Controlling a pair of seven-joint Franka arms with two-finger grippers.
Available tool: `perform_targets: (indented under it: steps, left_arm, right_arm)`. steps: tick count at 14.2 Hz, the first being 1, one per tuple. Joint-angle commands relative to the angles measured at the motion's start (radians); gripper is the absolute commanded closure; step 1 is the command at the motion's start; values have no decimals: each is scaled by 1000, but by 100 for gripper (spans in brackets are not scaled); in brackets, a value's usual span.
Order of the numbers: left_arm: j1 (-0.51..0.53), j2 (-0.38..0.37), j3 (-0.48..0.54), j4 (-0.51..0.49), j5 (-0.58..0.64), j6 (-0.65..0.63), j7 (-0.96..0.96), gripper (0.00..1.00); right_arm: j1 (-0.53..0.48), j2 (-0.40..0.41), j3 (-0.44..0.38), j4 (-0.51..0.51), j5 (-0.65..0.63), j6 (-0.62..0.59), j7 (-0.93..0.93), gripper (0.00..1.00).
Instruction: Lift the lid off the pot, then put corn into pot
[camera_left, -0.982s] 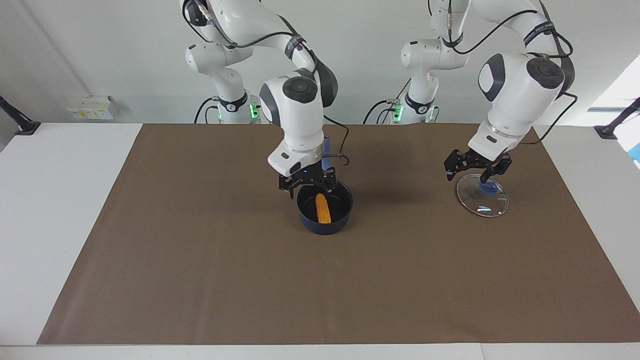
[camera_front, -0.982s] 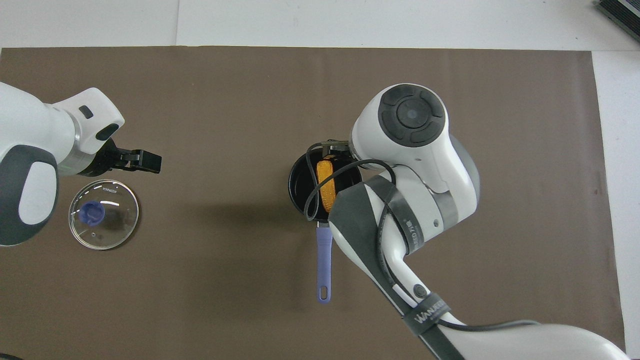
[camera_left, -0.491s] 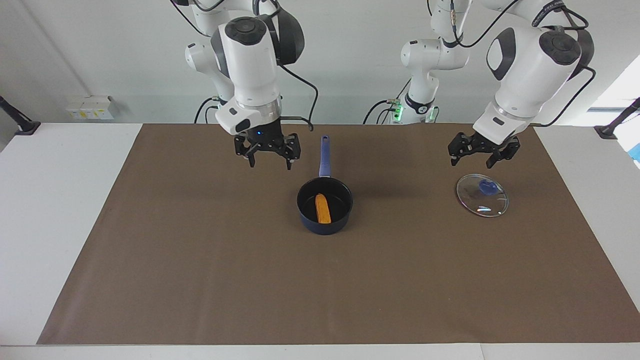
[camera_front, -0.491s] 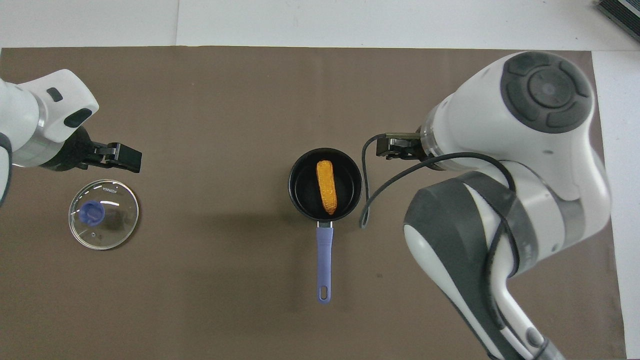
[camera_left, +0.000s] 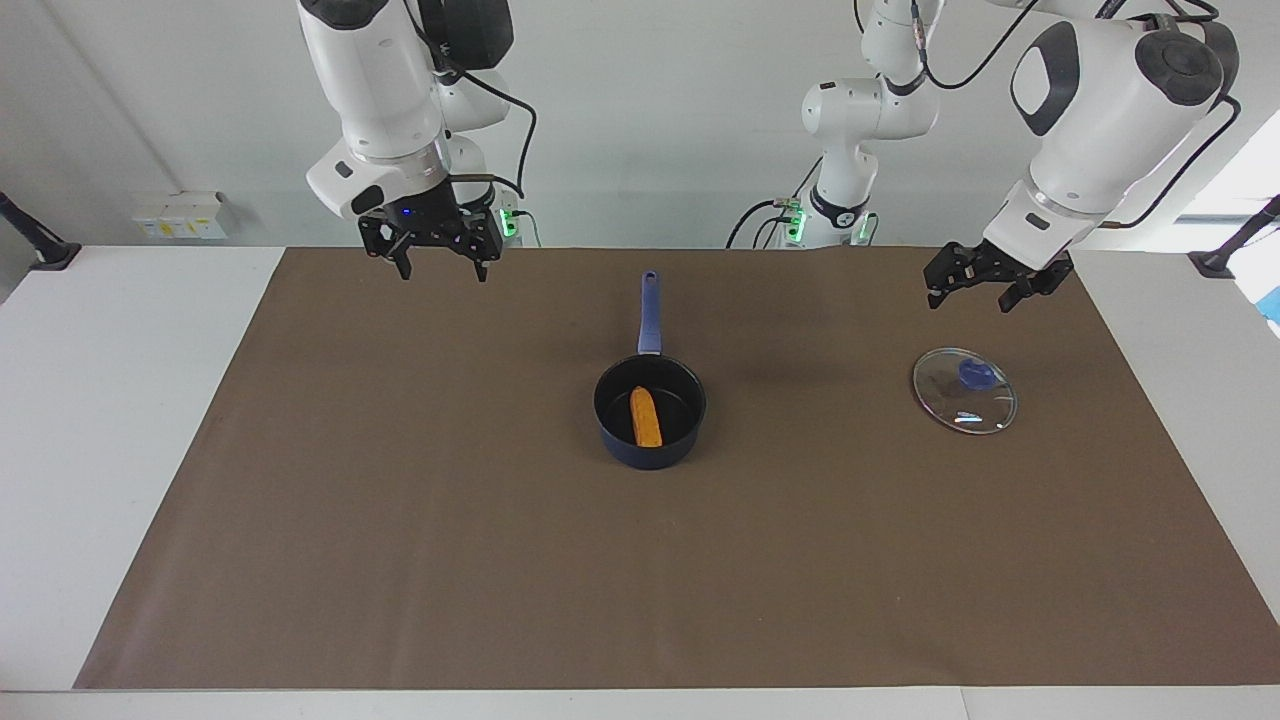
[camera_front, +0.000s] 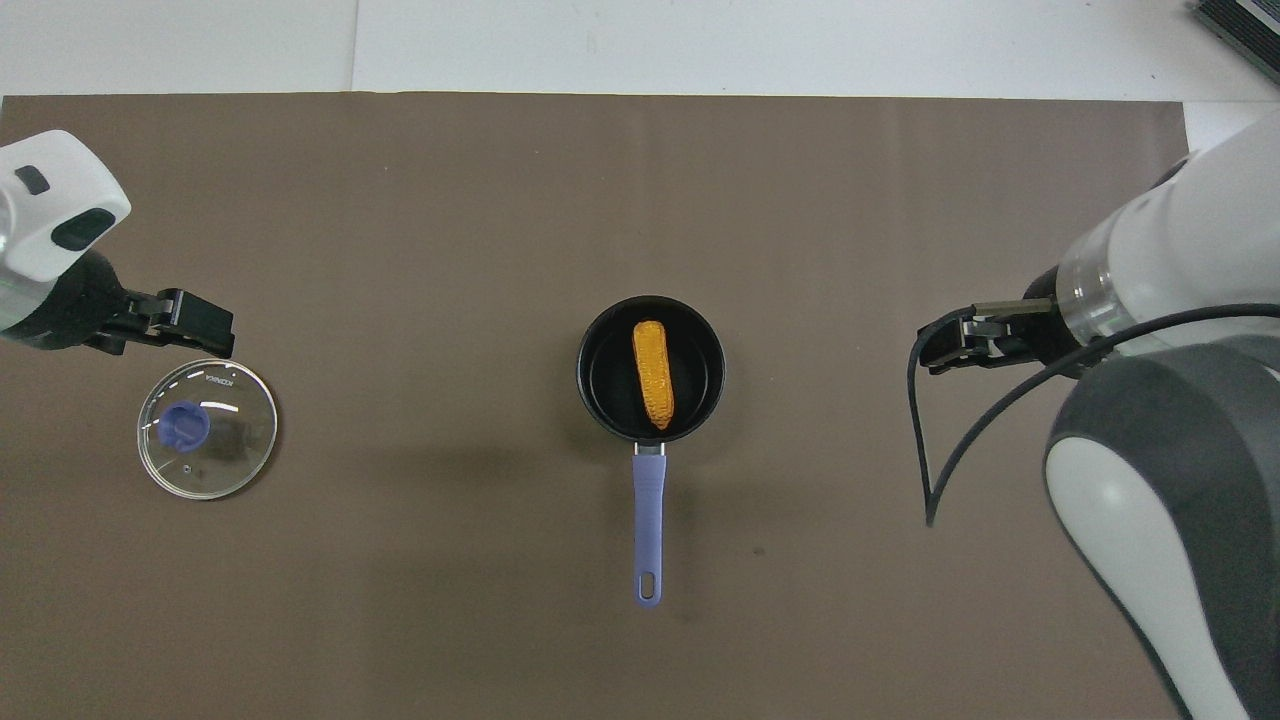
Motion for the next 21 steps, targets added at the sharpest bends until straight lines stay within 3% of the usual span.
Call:
perform_targets:
  steps: [1,6,10,14,21]
  left_arm:
    - [11,-21,-4,-7,0,-20,16,0]
    - [11,-27,-7,13,33,-53,97,0]
    - [11,-38,3,32,26,-84,102,0]
    - [14,-38,-1,71,27,-66,103,0]
    - [14,-63,-4,45,27,-81,105,0]
  right_arm:
    - [-54,-66,12,-97,9,2,-69,0]
    - [-154,-112,12,-178,19,12,-146,0]
    - [-241,-100,12,-174,21,50,-243,0]
    - [-251,-3,12,25,44,15,-232,0]
    - [-245,-56,6,141,58,-108,-206,0]
